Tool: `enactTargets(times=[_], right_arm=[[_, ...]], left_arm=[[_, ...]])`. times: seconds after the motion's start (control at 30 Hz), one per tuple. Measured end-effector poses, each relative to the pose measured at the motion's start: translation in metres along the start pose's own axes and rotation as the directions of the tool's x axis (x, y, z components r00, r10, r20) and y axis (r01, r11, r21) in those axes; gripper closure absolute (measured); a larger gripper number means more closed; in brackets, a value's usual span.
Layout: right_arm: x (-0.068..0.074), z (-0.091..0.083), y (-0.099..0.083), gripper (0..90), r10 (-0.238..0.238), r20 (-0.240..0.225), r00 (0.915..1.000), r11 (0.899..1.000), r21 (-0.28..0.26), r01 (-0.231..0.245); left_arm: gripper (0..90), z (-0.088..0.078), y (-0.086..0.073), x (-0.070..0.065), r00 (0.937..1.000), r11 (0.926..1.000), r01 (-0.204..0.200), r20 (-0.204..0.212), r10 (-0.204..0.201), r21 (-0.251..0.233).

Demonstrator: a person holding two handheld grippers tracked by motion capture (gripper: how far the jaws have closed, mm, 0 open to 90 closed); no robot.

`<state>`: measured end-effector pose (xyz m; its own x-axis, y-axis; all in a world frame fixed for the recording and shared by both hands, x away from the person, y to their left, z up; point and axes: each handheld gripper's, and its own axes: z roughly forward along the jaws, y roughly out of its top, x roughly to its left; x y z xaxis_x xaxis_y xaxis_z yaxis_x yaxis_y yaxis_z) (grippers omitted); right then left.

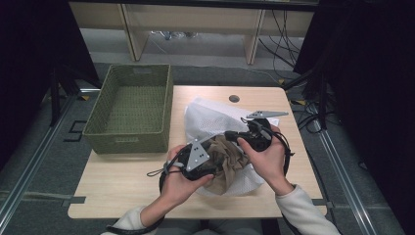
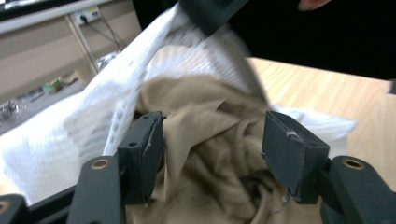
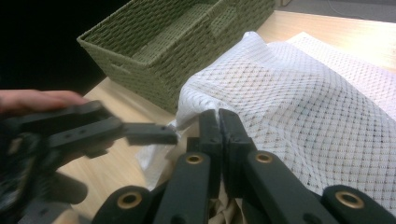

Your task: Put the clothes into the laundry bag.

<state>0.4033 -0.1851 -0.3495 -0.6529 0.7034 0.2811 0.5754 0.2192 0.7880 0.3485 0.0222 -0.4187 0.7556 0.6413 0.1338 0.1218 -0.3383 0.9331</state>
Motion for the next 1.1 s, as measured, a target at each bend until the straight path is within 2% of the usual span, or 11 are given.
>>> enactTargets(times=[0.13, 0.23, 0.27, 0.3, 0.37, 0.4, 0.53, 0.77, 0.87, 0.93, 1.1], right_arm=[[0.001, 0.000, 0.000, 90.0, 0.013, 0.000, 0.9999, 1.000, 0.003, -0.013], [0.000, 0.000, 0.000, 90.0, 0.001, -0.002, 1.0000, 1.000, 0.001, -0.001], [0.000, 0.000, 0.000, 90.0, 0.000, -0.003, 1.0000, 1.000, 0.001, 0.000], [0.000, 0.000, 0.000, 89.9, -0.001, -0.002, 1.0000, 1.000, 0.003, 0.001], [0.001, 0.000, 0.000, 89.9, 0.000, -0.003, 1.0000, 1.000, 0.003, 0.000], [0.001, 0.000, 0.000, 89.9, -0.002, -0.003, 1.0000, 1.000, 0.003, 0.002], [0.001, 0.001, -0.001, 90.0, 0.006, -0.001, 1.0000, 1.000, 0.007, -0.006], [0.003, 0.000, 0.000, 90.0, -0.009, -0.005, 1.0000, 1.000, 0.012, 0.009], [0.010, -0.002, 0.000, 90.0, 0.011, -0.033, 0.9994, 1.000, -0.001, -0.011], [0.012, -0.005, 0.002, 90.0, -0.013, -0.039, 0.9992, 1.000, -0.012, 0.012], [0.020, -0.015, 0.006, 90.0, -0.028, -0.063, 0.9976, 0.998, -0.064, 0.024]], left_arm=[[34.8, -0.003, 0.002, -0.009, 0.9990, 0.9991, -0.042, 0.017, 0.042, 0.000], [29.8, 0.002, 0.000, -0.011, 0.9919, 0.9919, -0.126, 0.010, 0.126, 0.015], [28.9, 0.008, -0.010, -0.023, 0.9940, 0.9930, -0.098, 0.054, 0.095, 0.065], [27.3, 0.013, -0.013, -0.022, 0.9848, 0.9825, -0.162, 0.078, 0.155, 0.091], [24.6, 0.017, -0.020, -0.028, 0.9908, 0.9856, -0.115, 0.085, 0.105, 0.124], [24.7, 0.028, -0.030, -0.029, 0.9881, 0.9734, -0.140, 0.088, 0.126, 0.181], [39.2, 0.045, -0.045, -0.028, 0.9788, 0.9501, -0.204, 0.068, 0.193, 0.236], [83.6, 0.062, -0.043, -0.017, 0.9840, 0.9559, -0.178, 0.052, 0.170, 0.234], [88.0, 0.069, -0.035, -0.011, 0.9947, 0.9806, -0.102, 0.003, 0.103, 0.168], [88.4, 0.068, -0.028, -0.005, 0.9911, 0.9749, -0.132, 0.010, 0.133, 0.179], [88.6, 0.066, -0.007, 0.007, 0.9933, 0.9899, -0.101, -0.046, 0.106, 0.099]])
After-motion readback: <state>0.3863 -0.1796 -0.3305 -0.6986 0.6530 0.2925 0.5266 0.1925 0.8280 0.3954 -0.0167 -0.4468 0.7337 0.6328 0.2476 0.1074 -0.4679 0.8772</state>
